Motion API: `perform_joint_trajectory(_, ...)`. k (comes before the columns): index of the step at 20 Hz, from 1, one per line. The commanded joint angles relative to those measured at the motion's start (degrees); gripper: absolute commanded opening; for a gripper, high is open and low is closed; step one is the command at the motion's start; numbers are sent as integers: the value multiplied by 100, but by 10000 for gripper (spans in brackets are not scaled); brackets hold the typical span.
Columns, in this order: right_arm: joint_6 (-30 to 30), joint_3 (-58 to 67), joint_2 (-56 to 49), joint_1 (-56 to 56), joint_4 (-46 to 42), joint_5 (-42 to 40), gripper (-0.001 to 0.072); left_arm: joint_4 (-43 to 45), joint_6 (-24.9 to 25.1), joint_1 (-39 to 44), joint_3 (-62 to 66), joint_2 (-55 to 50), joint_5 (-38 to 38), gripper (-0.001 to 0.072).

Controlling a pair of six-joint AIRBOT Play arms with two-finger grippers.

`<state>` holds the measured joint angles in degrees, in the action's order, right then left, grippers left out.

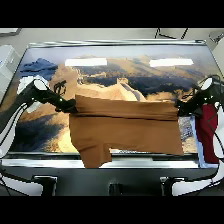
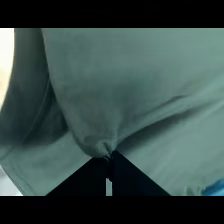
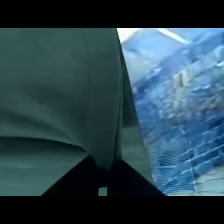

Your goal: Fold the clothes and pants, and hang the long-sleeved shirts on hangers.

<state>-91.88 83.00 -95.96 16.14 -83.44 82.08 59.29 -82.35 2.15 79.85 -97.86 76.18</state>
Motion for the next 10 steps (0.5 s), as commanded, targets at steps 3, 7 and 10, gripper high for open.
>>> perform_joint_trajectory(3,81,-66,-35,2,35,175,35,57,-39,4,-201,-11,411,26)
perform_joint_trajectory(7,59,-63,-35,11,76,304,143,4,-83,4,-199,-105,240,60)
perform_joint_trajectory(10,319,188,26,55,155,643,462,13,-63,-208,-35,-48,627,545)
